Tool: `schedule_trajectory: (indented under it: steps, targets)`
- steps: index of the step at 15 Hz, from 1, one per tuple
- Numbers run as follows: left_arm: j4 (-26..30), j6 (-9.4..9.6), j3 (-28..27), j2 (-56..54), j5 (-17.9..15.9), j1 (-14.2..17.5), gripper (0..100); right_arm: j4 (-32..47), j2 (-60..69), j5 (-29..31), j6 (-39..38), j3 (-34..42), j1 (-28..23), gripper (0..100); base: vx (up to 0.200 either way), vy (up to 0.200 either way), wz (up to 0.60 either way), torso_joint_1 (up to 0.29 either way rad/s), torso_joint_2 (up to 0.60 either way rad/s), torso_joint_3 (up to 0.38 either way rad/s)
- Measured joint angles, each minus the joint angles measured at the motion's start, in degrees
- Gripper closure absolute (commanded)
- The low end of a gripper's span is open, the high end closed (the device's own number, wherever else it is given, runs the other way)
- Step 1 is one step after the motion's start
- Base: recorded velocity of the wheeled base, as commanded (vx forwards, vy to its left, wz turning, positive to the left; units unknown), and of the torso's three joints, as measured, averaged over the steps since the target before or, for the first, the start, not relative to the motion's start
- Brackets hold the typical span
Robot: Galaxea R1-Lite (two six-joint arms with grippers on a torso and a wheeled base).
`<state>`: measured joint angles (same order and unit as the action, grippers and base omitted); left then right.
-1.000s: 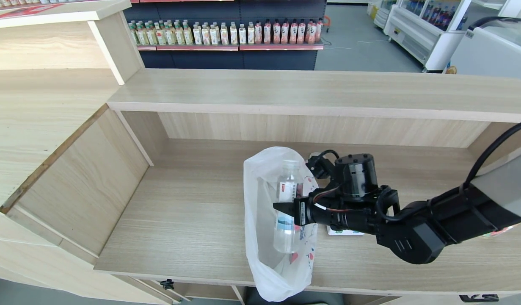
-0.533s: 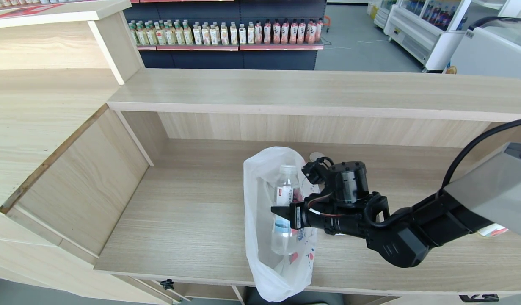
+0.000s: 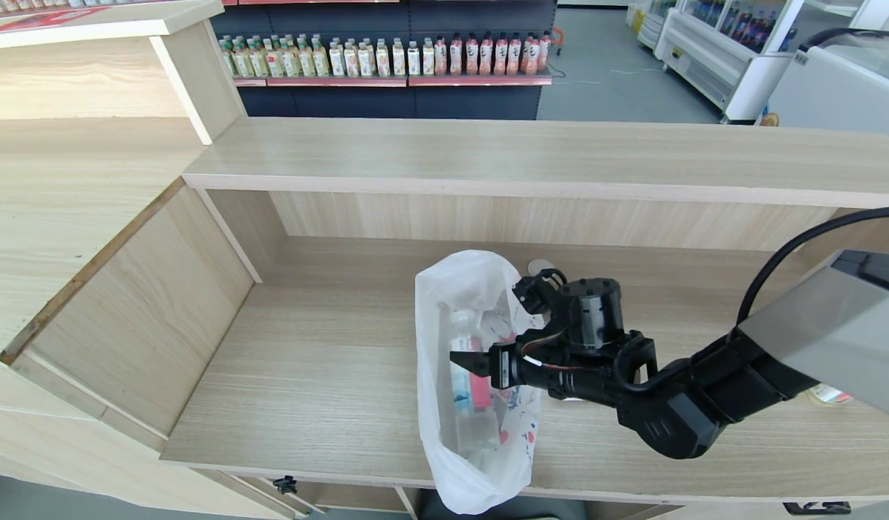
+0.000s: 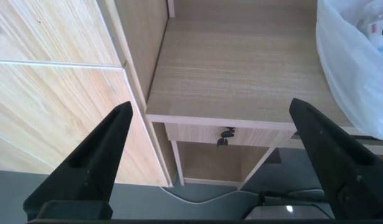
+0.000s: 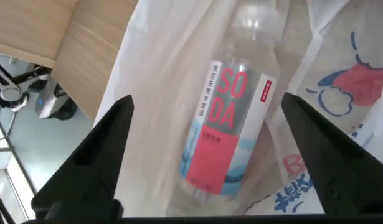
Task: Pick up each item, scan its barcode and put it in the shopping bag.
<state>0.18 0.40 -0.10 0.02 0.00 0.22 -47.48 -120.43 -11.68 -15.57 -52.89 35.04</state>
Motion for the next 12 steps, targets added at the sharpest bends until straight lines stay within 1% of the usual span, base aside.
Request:
schedule_trajectory:
  steps: [3, 6, 9, 11, 12]
  targets:
    - [0.00, -0.05, 0.00, 0.00, 0.00, 0.02, 0, -2.05, 0.15, -0.09, -0.49, 0.22, -0.34, 0, 0.000, 0.000, 0.00, 0.000, 0.00, 0.000]
    - [0.00, -0.02, 0.00, 0.00, 0.00, 0.02, 0, -4.74, 2.02, -0.04, -0.85, 0.59, -1.80, 0, 0.000, 0.000, 0.00, 0.000, 0.00, 0.000]
    - [0.00, -0.16, 0.00, 0.00, 0.00, 0.00, 0, -5.78, 5.63, 2.84, -0.24, 1.74, -4.06, 0, 0.000, 0.000, 0.00, 0.000, 0.00, 0.000]
    - [0.00, -0.29, 0.00, 0.00, 0.00, 0.05, 0, -5.23, 9.98, 3.69, 3.12, 4.34, -5.60, 0, 0.000, 0.000, 0.00, 0.000, 0.00, 0.000]
    - [0.00, -0.30, 0.00, 0.00, 0.00, 0.02, 0, -4.38, 13.02, 4.60, 7.28, 6.60, -6.88, 0, 0.000, 0.000, 0.00, 0.000, 0.00, 0.000]
